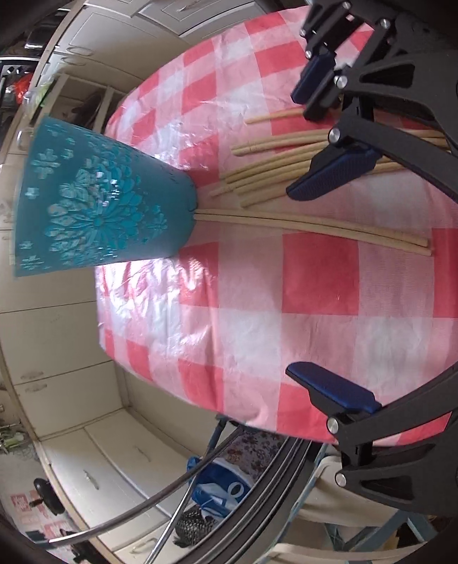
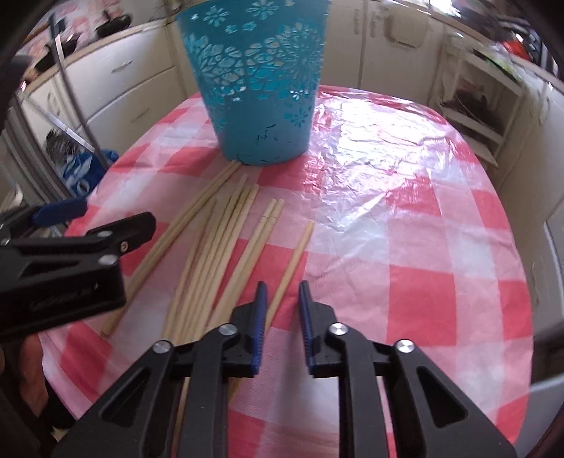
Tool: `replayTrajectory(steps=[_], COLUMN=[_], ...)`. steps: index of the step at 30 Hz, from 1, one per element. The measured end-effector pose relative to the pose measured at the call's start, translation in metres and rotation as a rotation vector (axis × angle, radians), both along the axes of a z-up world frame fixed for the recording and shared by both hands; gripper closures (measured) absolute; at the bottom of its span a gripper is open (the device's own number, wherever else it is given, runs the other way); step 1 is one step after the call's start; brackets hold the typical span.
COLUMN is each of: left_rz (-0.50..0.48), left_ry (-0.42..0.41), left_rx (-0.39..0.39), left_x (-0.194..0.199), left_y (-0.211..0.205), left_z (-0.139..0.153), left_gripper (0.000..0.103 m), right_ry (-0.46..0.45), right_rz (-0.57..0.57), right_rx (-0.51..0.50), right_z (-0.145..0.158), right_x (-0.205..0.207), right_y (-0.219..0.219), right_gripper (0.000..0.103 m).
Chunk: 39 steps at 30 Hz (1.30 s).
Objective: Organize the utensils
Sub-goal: 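Move the left tool toward the chopstick pile and close on one chopstick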
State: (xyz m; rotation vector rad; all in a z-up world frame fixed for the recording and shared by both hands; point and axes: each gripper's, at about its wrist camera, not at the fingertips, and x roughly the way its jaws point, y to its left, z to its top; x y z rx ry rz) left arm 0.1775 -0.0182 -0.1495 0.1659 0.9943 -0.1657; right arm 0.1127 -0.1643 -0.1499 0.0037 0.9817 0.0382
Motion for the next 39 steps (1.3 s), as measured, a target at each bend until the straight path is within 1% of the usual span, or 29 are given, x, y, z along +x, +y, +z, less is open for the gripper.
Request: replayTrajectory(steps=[2, 3, 5, 6, 7, 8, 9, 10, 11, 12, 14, 15, 16, 17, 18, 19, 22, 25, 27, 29, 31, 32, 33, 35, 36, 39], left_rz=[-0.018, -0.029, -0.054, -0.069, -0.099, -0.111, -0.115, -0.114, -0.111, -0.11, -0.113, -0.12, -0.132, -0.143, -0.157, -0.161, -0.124, -0.068, -0.066, -0.066, -0.07, -0.071, -0.072, -0.07, -0.068, -0.057], left_ry=[0.027, 0.037, 0.059, 0.061, 0.048, 0.042, 0.035, 0.033, 0.036, 0.041, 0.07, 0.089, 0.122, 0.158, 0.188, 0.201, 0.163, 0.121, 0.081, 0.078, 0.061, 0.065, 0.071, 0.07, 0.068, 0.057], left_rx=[-0.032, -0.043, -0.058, -0.064, -0.068, -0.067, -0.06, -0.058, -0.061, -0.068, -0.115, -0.139, -0.183, -0.235, -0.275, -0.286, -0.272, -0.265, -0.227, -0.222, -0.192, -0.187, -0.185, -0.151, -0.148, -0.129], left_x=[-0.002, -0.004, -0.008, -0.012, -0.018, -0.022, -0.027, -0.031, -0.035, -0.039, -0.048, -0.052, -0.056, -0.061, -0.065, -0.07, -0.071, -0.05, -0.032, -0.014, 0.0, 0.006, 0.011, 0.02, 0.023, 0.03], left_y=[0.0, -0.001, -0.005, -0.008, -0.013, -0.015, -0.019, -0.021, -0.023, -0.024, -0.024, -0.024, -0.024, -0.024, -0.023, -0.023, -0.014, -0.009, -0.017, -0.024, -0.034, -0.038, -0.04, -0.047, -0.048, -0.049], left_z=[-0.007, -0.011, -0.017, -0.019, -0.019, -0.019, -0.019, -0.019, -0.018, -0.018, -0.016, -0.014, -0.013, -0.013, -0.013, -0.013, -0.007, 0.0, 0.002, 0.0, -0.003, -0.005, -0.008, -0.014, -0.016, -0.018], left_gripper=[0.028, 0.031, 0.043, 0.043, 0.046, 0.051, 0.055, 0.064, 0.07, 0.072, 0.077, 0.078, 0.079, 0.079, 0.08, 0.08, 0.079, 0.073, 0.071, 0.071, 0.071, 0.071, 0.071, 0.071, 0.071, 0.071], right_ry=[0.012, 0.019, 0.024, 0.023, 0.024, 0.028, 0.033, 0.034, 0.033, 0.034, 0.038, 0.041, 0.043, 0.043, 0.039, 0.035, 0.037, 0.03, 0.025, 0.02, 0.016, 0.015, 0.014, 0.01, 0.009, 0.002], right_rz=[0.019, 0.015, -0.001, -0.006, -0.01, -0.013, -0.014, -0.012, -0.007, -0.003, 0.0, -0.004, -0.007, -0.01, -0.013, -0.013, -0.016, -0.017, -0.017, -0.017, -0.017, -0.014, -0.012, -0.004, -0.002, 0.0], right_rx=[-0.021, -0.017, -0.01, -0.007, 0.001, 0.014, 0.028, 0.037, 0.041, 0.05, 0.073, 0.083, 0.09, 0.099, 0.1, 0.095, 0.098, 0.097, 0.094, 0.094, 0.096, 0.097, 0.097, 0.091, 0.088, 0.082], right_z=[0.001, 0.001, 0.003, 0.004, 0.004, 0.004, 0.003, 0.003, 0.002, 0.002, 0.002, 0.003, 0.003, 0.003, 0.004, 0.004, 0.004, 0.003, 0.003, 0.003, 0.002, 0.002, 0.002, 0.002, 0.002, 0.002], right_x=[0.0, 0.001, 0.001, 0.001, 0.001, 0.0, 0.0, 0.0, 0.0, -0.001, -0.001, -0.001, -0.001, -0.002, -0.003, -0.003, -0.005, -0.005, -0.004, -0.004, -0.004, -0.004, -0.004, -0.003, -0.003, -0.003], right_y=[-0.008, -0.014, -0.025, -0.03, -0.034, -0.036, -0.038, -0.039, -0.038, -0.038, -0.038, -0.039, -0.039, -0.04, -0.04, -0.04, -0.043, -0.043, -0.043, -0.043, -0.044, -0.044, -0.044, -0.044, -0.044, -0.045], right_gripper=[0.088, 0.091, 0.092, 0.092, 0.092, 0.092, 0.092, 0.092, 0.092, 0.092, 0.092, 0.092, 0.09, 0.081, 0.076, 0.073, 0.073, 0.073, 0.073, 0.073, 0.073, 0.073, 0.073, 0.073, 0.073, 0.078])
